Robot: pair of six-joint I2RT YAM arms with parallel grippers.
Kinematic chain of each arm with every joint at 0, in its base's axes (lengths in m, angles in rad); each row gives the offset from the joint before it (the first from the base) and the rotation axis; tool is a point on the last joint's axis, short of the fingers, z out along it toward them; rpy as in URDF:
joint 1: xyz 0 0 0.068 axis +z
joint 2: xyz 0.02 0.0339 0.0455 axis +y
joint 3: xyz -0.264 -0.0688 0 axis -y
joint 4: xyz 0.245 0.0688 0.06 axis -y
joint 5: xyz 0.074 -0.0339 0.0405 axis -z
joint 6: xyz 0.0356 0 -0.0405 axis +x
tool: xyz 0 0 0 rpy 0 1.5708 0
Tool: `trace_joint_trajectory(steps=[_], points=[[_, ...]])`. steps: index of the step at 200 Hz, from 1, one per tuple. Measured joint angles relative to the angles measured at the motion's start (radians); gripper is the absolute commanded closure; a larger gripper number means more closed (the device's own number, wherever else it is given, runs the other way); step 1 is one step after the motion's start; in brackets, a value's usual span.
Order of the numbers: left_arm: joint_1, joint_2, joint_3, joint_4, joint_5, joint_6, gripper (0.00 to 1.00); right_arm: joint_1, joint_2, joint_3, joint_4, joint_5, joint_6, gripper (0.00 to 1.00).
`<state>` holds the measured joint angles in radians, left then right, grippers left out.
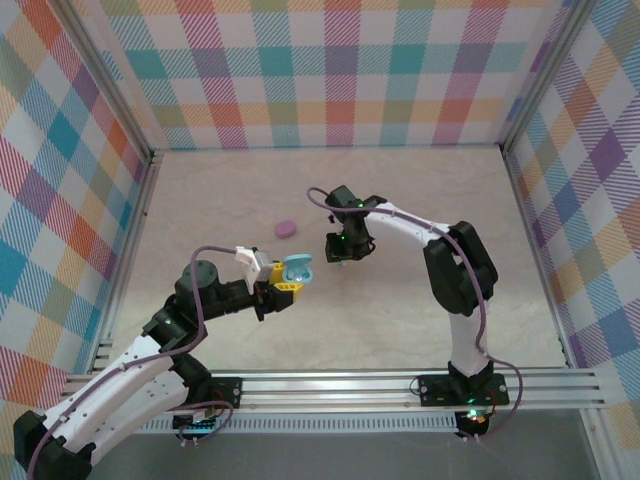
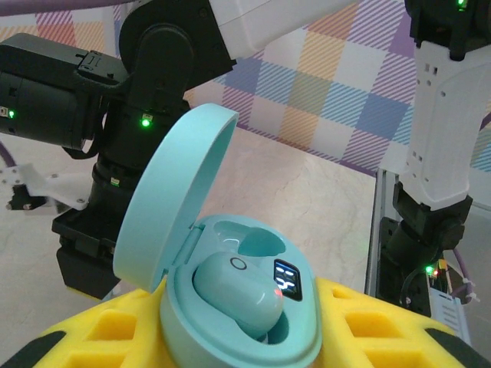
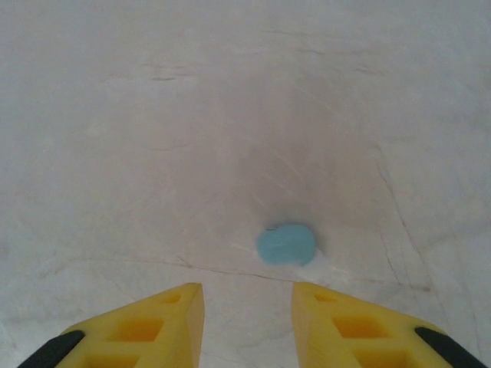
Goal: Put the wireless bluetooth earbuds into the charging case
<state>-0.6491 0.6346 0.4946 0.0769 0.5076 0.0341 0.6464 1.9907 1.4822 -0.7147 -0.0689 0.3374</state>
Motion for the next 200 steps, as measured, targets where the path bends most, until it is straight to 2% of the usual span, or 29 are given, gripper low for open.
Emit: trace_joint_trajectory(steps=[48,81,129,200], points=[[0.0,-0.019,0.0,0.0,-0.001,-0.001,0.6,-0.073,0.024,0.037,0.012,-0.147,-0.411,0.63],[0.0,-0.016,0.0,-0.001,-0.001,0.0,0.6,-0.084,0.107,0.129,-0.016,-0.183,-0.59,0.62],[0.0,-0.003,0.0,-0.006,-0.002,0.0,0.6,-0.082,0.152,0.156,-0.092,-0.198,-0.718,0.62],[0.0,0.042,0.0,-0.008,-0.001,0.001,0.6,-0.073,0.154,0.132,-0.11,-0.151,-0.785,0.63]])
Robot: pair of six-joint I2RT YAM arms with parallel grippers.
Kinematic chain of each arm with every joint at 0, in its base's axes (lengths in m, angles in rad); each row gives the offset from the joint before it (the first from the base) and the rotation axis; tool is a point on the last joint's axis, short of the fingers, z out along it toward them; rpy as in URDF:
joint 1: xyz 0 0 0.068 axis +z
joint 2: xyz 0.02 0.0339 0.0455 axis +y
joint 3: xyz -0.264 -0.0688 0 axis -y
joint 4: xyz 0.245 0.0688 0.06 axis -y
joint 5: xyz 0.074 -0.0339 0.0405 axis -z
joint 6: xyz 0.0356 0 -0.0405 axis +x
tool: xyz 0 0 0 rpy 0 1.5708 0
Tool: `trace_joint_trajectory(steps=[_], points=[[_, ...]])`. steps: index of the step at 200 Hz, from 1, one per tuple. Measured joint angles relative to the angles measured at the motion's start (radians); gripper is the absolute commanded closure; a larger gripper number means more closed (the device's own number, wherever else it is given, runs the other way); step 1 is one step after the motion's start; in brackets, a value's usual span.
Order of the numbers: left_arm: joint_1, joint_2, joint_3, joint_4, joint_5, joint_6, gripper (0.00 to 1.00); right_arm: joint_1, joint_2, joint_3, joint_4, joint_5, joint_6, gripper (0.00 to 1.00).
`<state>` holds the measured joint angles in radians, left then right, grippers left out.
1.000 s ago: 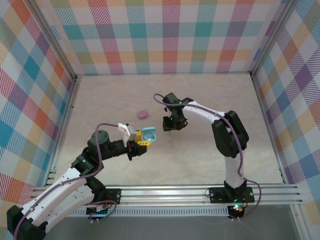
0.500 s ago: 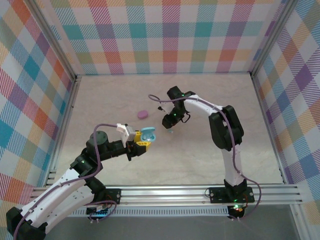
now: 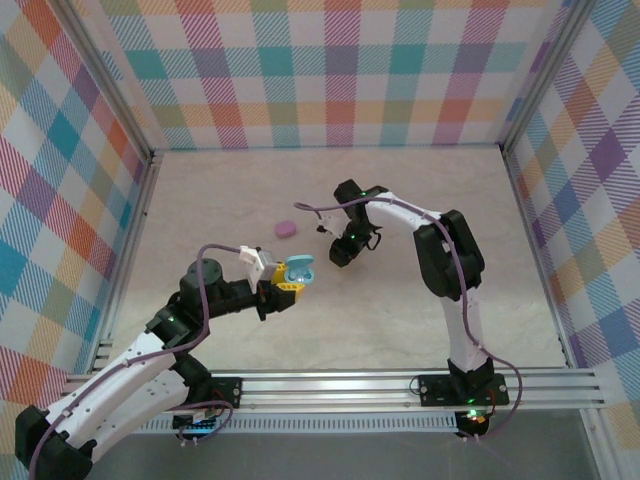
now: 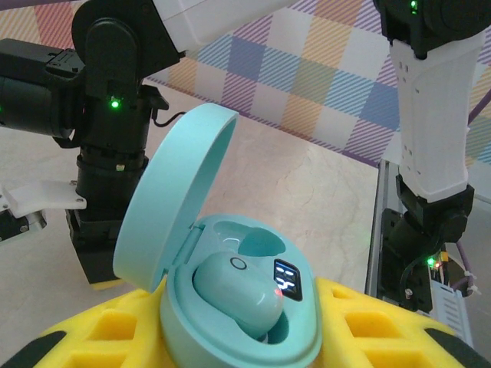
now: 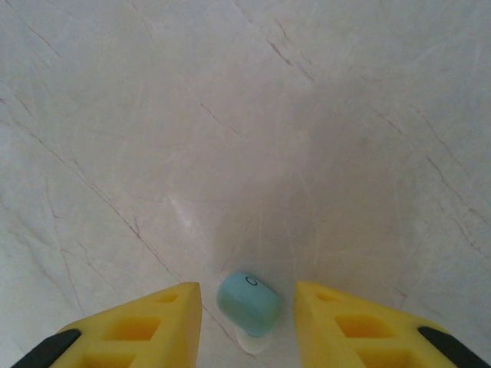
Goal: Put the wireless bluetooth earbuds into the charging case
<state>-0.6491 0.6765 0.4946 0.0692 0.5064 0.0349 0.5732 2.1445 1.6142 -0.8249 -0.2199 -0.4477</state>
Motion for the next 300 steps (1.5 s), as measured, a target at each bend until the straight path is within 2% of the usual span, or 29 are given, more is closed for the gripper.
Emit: trace_joint_trajectory(steps=[66,103,168,241,300], points=[[0.0,0.002,0.0,-0.011,0.0,0.0,0.6,0.025,0.001,-0.018,0.011,0.062,-0.014,0.68],[0.0,0.002,0.0,-0.015,0.0,0.0,0.6,0.038,-0.004,-0.023,0.021,0.101,-0.011,0.76],[0.0,0.002,0.0,-0.015,0.0,-0.001,0.6,0.046,-0.084,-0.128,0.091,0.119,0.076,0.83],[0.0,0.002,0.0,-0.015,-0.004,-0.002,0.6,0.042,-0.324,-0.195,0.111,0.142,0.259,0.82],[0.0,0.017,0.0,0.001,-0.011,-0.016,0.6,0.042,-0.562,-0.206,0.044,0.142,0.416,0.82]])
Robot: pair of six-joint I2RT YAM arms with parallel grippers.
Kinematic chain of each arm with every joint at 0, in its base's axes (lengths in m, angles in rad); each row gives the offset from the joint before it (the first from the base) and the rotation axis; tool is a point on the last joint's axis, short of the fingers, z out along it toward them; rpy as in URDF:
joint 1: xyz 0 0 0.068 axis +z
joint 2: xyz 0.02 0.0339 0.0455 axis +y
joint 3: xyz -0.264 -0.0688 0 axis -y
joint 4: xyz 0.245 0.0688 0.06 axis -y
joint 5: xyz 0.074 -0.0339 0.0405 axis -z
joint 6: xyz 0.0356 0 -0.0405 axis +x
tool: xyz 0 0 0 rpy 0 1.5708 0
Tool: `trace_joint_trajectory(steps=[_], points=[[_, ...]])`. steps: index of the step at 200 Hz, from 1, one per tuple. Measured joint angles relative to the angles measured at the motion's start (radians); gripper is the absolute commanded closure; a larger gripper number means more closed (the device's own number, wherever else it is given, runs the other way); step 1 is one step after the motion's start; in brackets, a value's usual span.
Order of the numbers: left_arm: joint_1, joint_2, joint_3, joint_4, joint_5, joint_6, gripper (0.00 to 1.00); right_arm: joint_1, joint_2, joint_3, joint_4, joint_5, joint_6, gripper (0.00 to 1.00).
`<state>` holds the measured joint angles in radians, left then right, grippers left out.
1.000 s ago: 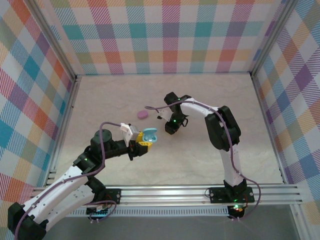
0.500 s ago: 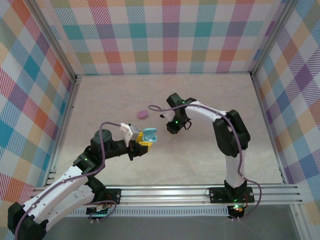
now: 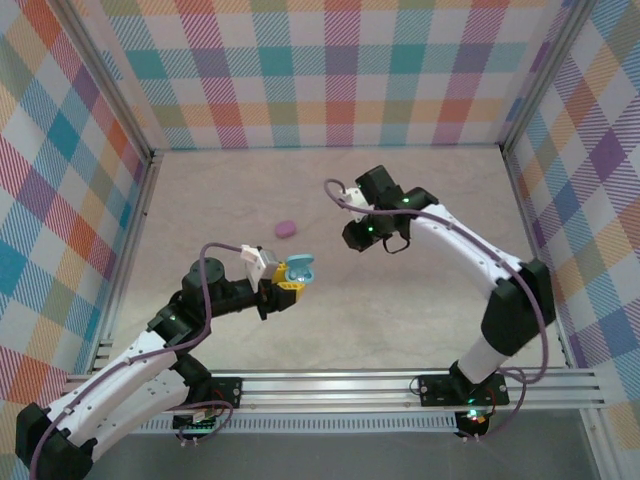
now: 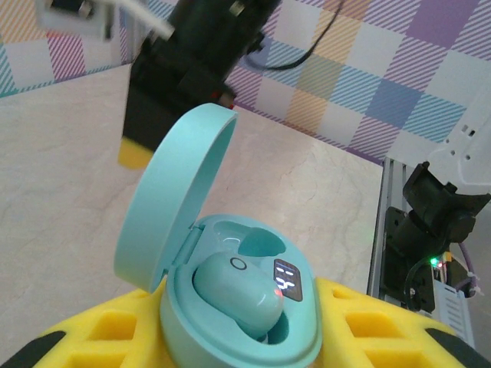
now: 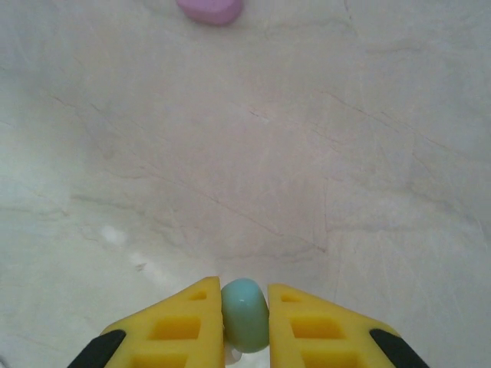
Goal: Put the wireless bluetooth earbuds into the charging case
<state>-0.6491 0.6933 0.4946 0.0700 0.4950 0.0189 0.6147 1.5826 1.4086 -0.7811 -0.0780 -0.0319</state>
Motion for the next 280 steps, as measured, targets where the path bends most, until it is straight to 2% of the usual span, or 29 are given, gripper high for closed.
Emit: trace_joint_trajectory(steps=[52,93,137,191,280], points=[[0.0,0.075,0.012,0.077,0.0,-0.009,0.61,0.013,-0.236,-0.006,-0.065,-0.009,0.172,0.84],[-0.004,0.142,0.035,0.135,-0.004,-0.024,0.63,0.101,-0.332,-0.007,-0.068,-0.013,0.318,0.84],[-0.025,0.166,0.045,0.178,-0.042,-0.031,0.63,0.249,-0.333,-0.007,-0.024,0.03,0.417,0.84],[-0.042,0.167,0.045,0.2,-0.064,-0.034,0.63,0.418,-0.269,0.05,-0.016,0.232,0.414,0.83],[-0.051,0.167,0.045,0.223,-0.072,-0.08,0.63,0.481,-0.198,0.075,-0.001,0.455,0.352,0.82]])
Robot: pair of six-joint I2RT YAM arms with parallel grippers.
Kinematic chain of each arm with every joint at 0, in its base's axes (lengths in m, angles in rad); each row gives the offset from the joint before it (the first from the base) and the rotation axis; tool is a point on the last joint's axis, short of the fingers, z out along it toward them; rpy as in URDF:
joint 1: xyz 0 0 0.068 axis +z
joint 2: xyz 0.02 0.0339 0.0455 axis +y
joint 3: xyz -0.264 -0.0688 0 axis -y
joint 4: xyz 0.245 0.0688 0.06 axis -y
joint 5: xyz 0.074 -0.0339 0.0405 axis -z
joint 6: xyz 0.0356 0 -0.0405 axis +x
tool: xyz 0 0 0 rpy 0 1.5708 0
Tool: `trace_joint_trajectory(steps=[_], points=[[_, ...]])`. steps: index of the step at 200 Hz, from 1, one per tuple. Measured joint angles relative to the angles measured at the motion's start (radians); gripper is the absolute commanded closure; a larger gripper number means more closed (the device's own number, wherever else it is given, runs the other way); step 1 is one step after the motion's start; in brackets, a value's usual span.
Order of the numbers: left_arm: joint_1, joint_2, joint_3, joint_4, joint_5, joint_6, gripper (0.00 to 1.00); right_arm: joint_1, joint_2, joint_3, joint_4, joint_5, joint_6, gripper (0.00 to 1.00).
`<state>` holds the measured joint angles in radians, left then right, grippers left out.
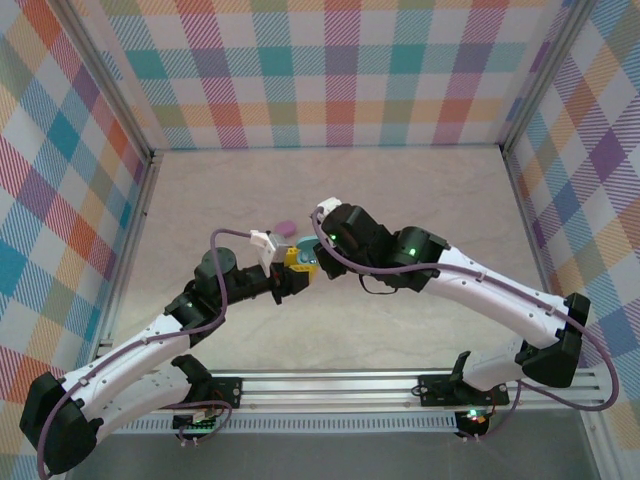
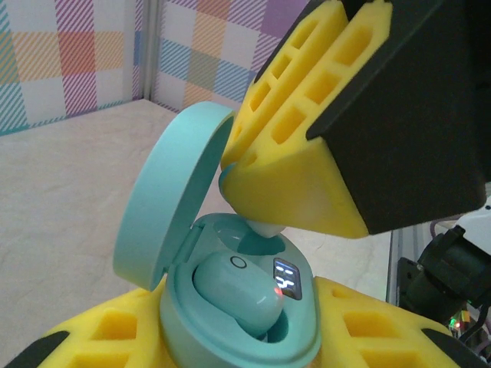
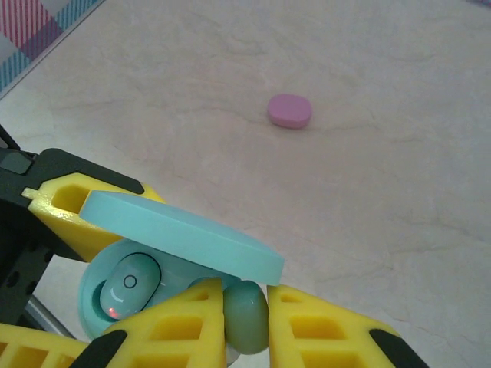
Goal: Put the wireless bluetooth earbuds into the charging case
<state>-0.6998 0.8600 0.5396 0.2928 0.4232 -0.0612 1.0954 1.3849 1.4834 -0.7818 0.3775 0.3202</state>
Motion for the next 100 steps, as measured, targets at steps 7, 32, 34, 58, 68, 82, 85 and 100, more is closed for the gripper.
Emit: trace_joint_trajectory(steps=[7,32,34,58,68,82,85,100], points=[[0.0,0.0,0.0,0.0,0.0,-0.004,0.63,0.006,0.002,0.0,0.002,0.012,-0.008,0.81],[0.0,0.0,0.0,0.0,-0.009,-0.02,0.63,0.016,0.018,0.008,0.002,0.035,-0.023,0.81],[0.0,0.0,0.0,0.0,-0.01,-0.022,0.63,0.016,0.019,0.009,0.002,0.037,-0.023,0.81],[0.0,0.0,0.0,0.0,-0.022,-0.028,0.63,0.019,0.035,0.024,0.0,0.048,-0.031,0.78],[0.0,0.0,0.0,0.002,-0.026,-0.029,0.63,0.022,0.044,0.037,-0.006,0.051,-0.038,0.77],[0.0,-0.001,0.0,0.005,-0.029,-0.029,0.63,0.029,0.059,0.055,-0.012,0.053,-0.045,0.75],[0.0,-0.001,0.0,0.005,-0.03,-0.029,0.63,0.031,0.061,0.057,-0.013,0.053,-0.046,0.75],[0.0,-0.001,0.0,0.005,-0.032,-0.029,0.63,0.037,0.072,0.066,-0.017,0.053,-0.049,0.73]])
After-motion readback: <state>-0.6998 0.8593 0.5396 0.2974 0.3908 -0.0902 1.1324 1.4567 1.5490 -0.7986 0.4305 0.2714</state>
